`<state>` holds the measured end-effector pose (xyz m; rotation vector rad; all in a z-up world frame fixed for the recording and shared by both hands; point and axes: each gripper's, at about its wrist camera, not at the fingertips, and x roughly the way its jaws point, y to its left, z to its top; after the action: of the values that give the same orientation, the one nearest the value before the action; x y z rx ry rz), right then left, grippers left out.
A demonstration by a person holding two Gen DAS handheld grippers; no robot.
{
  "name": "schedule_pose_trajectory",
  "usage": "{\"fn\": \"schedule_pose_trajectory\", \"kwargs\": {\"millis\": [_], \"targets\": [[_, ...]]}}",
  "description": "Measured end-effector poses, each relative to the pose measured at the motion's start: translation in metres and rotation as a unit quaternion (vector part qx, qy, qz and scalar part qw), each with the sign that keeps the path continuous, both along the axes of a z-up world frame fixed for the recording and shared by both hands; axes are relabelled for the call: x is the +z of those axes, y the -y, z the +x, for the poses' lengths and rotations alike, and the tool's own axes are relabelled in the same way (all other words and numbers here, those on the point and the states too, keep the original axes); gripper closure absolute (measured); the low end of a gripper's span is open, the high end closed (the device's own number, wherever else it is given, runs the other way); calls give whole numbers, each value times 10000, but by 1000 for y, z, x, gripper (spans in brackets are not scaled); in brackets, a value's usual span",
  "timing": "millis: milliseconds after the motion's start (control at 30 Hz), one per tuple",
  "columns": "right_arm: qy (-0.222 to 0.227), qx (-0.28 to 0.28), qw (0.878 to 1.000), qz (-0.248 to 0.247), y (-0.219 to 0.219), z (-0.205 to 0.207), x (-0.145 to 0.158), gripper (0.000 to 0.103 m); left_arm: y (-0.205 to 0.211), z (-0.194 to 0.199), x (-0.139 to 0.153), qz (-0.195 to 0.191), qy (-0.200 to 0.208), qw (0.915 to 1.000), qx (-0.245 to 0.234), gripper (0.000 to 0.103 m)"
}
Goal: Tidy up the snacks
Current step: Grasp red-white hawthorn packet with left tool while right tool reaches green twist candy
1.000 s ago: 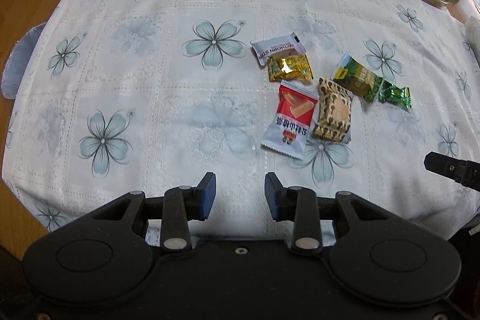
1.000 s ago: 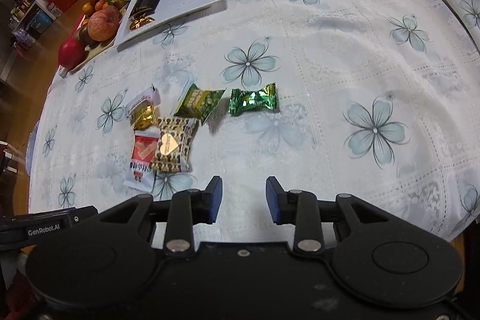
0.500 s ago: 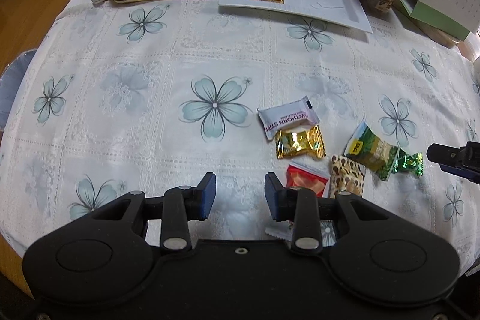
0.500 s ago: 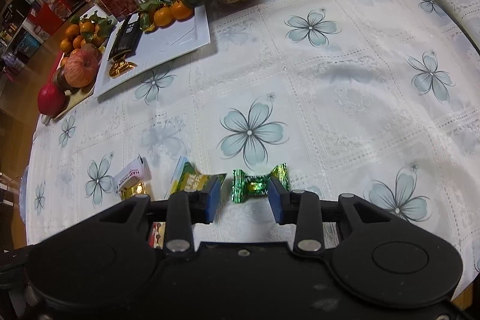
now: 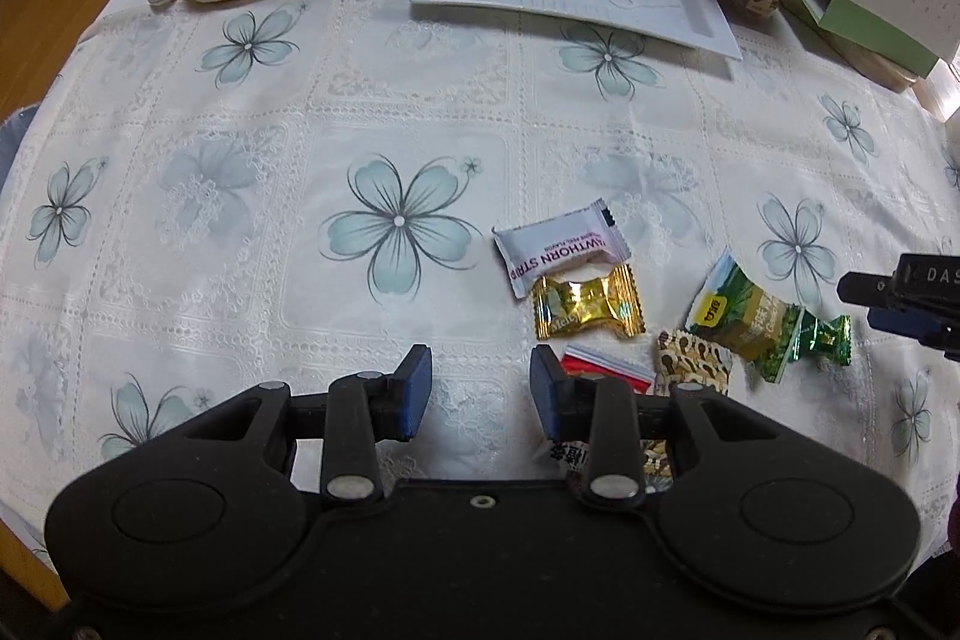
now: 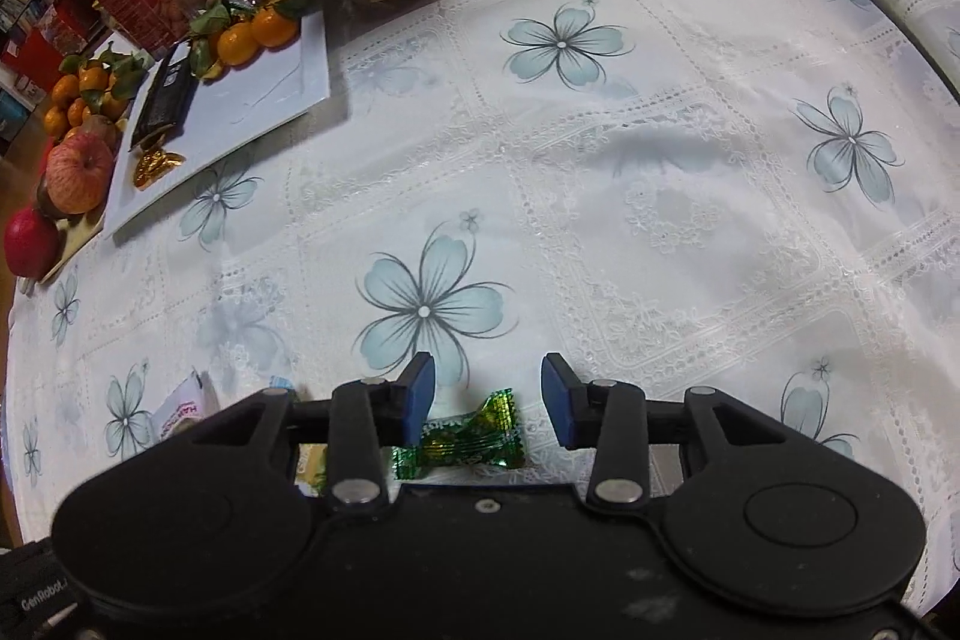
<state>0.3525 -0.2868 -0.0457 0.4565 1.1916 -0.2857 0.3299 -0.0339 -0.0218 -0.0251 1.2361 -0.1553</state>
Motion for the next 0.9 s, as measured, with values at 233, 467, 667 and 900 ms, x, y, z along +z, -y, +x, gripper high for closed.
{"fn": "schedule_pose_trajectory", "kwargs": {"millis": [233, 467, 667, 900], "targets": [[-85, -26, 10000, 29, 1, 6, -6, 61, 1, -6, -9, -184, -285, 9994, -120, 58], [-159, 143, 9998, 47, -6, 8, -7, 61, 7, -12, -9, -367, -431, 9980, -280, 58], [-225, 185, 9995, 72, -8, 5, -8, 61, 19, -17, -11, -398, -494, 9959, -643, 58], [-209, 186, 9996, 90, -8, 3, -6, 61, 31, -21, -15, -256, -500, 9946, -876, 58]]}}
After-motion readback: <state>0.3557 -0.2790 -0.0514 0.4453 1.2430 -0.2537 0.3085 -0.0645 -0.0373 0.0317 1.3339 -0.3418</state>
